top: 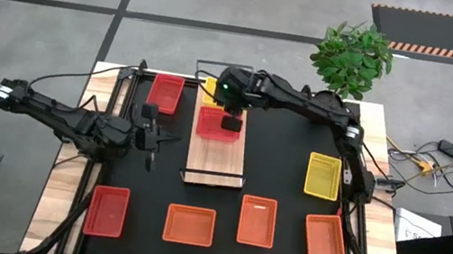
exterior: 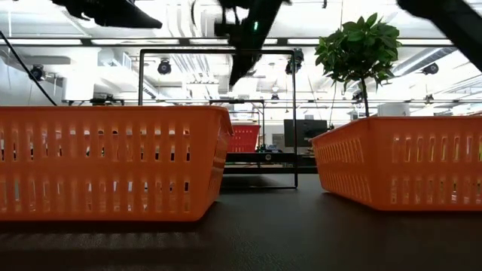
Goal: Stack baskets on shelf by color
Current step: Put the left orange bin on the shelf
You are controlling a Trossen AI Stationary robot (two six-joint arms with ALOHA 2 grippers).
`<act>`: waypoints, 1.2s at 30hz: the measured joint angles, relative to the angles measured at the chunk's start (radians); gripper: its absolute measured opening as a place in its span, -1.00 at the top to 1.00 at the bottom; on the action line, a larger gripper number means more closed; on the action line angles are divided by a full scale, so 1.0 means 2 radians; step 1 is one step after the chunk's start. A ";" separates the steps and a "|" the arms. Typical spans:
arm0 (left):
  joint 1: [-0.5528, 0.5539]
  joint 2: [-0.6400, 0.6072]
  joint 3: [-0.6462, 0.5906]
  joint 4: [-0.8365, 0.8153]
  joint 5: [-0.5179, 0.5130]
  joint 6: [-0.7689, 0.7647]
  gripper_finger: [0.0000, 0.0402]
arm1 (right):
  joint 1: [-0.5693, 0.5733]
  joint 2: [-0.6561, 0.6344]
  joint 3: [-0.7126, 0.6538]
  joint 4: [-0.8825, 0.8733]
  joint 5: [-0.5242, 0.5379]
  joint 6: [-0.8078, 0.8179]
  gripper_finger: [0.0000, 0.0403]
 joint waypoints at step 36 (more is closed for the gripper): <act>-0.066 0.083 0.020 0.139 0.118 -0.314 1.00 | 0.268 -0.423 -0.533 0.327 0.018 0.005 0.96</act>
